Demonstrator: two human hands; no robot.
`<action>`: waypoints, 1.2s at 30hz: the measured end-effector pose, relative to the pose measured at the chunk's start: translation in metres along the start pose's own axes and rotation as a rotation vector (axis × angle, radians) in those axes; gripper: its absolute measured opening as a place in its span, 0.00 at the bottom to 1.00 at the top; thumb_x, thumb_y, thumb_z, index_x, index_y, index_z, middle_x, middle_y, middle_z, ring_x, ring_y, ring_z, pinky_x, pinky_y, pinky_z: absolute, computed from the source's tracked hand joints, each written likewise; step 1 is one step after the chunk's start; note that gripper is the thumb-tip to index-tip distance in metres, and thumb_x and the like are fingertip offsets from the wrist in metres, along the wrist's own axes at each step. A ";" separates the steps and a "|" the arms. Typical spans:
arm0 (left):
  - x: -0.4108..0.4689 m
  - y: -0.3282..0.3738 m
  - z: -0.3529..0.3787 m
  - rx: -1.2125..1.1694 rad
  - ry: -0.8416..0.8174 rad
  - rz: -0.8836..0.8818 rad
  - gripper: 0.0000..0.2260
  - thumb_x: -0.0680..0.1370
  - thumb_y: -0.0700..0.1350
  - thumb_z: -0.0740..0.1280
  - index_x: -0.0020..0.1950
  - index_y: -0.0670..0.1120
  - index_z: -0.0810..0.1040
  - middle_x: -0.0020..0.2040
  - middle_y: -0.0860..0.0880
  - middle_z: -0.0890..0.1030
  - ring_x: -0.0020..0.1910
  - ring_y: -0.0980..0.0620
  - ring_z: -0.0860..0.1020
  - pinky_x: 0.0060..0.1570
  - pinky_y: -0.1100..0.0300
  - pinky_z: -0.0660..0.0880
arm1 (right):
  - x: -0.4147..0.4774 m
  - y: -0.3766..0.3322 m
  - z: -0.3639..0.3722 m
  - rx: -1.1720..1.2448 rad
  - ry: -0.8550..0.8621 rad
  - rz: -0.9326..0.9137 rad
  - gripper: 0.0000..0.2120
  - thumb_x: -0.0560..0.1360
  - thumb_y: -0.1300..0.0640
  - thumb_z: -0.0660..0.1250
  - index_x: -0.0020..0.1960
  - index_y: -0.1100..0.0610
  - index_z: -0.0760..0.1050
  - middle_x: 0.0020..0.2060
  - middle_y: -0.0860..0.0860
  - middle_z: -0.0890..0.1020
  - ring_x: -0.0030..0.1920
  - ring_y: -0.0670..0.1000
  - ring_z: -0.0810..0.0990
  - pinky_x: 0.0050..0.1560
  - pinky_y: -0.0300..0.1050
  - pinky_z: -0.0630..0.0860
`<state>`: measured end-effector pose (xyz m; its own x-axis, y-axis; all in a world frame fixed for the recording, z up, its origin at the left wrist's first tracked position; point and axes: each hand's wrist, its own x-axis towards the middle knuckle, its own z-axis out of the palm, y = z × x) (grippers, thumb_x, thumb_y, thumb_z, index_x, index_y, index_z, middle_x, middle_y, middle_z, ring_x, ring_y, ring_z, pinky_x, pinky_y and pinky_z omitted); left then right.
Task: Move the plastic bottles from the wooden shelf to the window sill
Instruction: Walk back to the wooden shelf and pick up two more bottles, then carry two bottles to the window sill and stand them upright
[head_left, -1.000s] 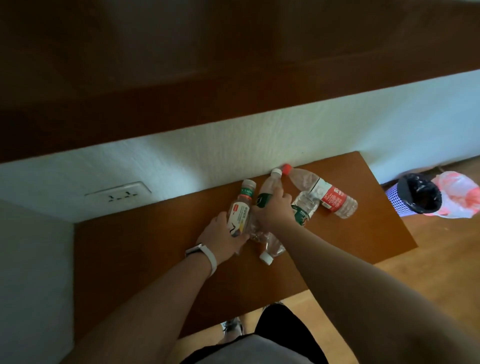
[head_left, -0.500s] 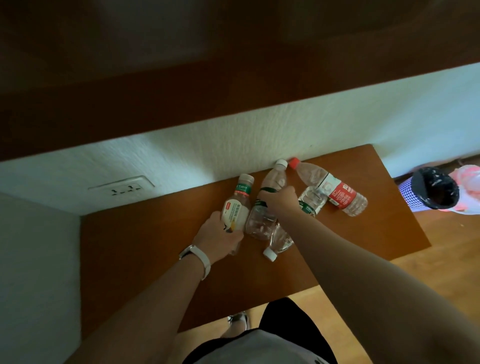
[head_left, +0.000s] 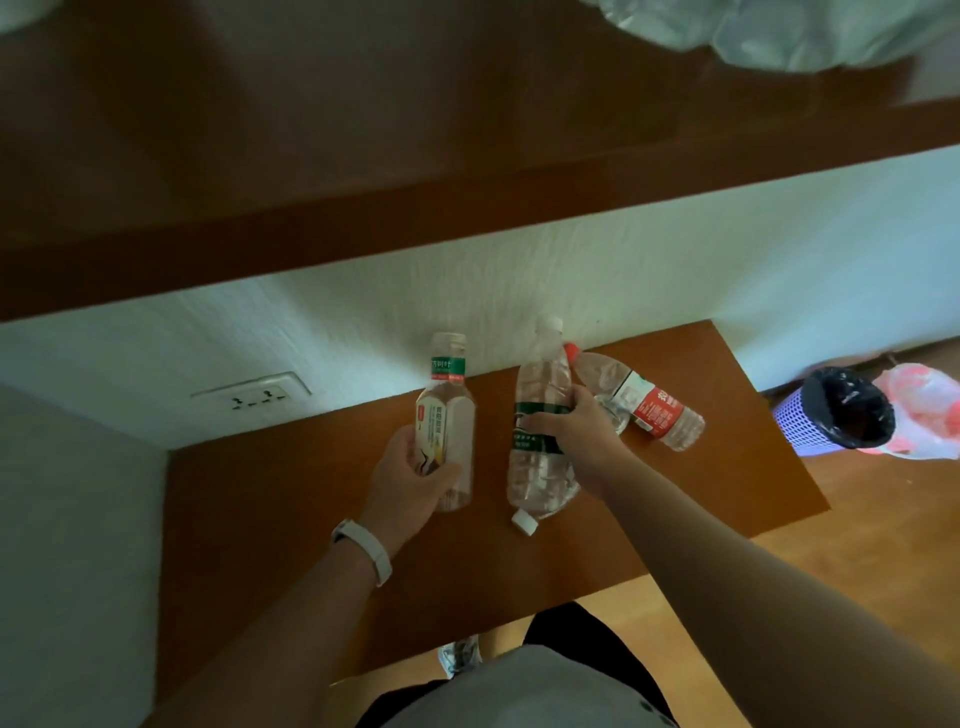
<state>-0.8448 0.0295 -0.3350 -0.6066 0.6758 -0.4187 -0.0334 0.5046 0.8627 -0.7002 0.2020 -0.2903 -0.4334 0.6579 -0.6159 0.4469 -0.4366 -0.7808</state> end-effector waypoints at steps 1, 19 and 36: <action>-0.001 0.003 -0.002 -0.016 -0.002 -0.003 0.20 0.76 0.42 0.74 0.64 0.50 0.71 0.59 0.47 0.81 0.53 0.47 0.84 0.47 0.49 0.85 | -0.002 -0.002 -0.001 -0.015 -0.028 -0.023 0.29 0.71 0.60 0.75 0.68 0.50 0.66 0.54 0.52 0.80 0.52 0.55 0.83 0.54 0.56 0.81; -0.085 0.059 0.019 -0.202 0.430 0.031 0.23 0.75 0.40 0.75 0.68 0.49 0.72 0.56 0.49 0.82 0.52 0.50 0.84 0.44 0.60 0.83 | -0.026 -0.060 -0.021 -0.275 -0.528 -0.311 0.36 0.71 0.66 0.74 0.71 0.50 0.61 0.57 0.51 0.77 0.51 0.48 0.80 0.38 0.37 0.79; -0.214 0.043 0.058 -0.369 0.895 -0.042 0.29 0.74 0.40 0.76 0.71 0.49 0.68 0.59 0.53 0.80 0.54 0.60 0.82 0.44 0.65 0.81 | -0.058 -0.046 0.007 -0.504 -1.051 -0.394 0.32 0.69 0.60 0.77 0.67 0.46 0.66 0.56 0.53 0.80 0.51 0.52 0.84 0.48 0.49 0.83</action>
<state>-0.6697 -0.0625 -0.2252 -0.9744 -0.0751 -0.2121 -0.2236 0.2155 0.9506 -0.7009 0.1801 -0.2199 -0.9224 -0.2245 -0.3143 0.2941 0.1191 -0.9483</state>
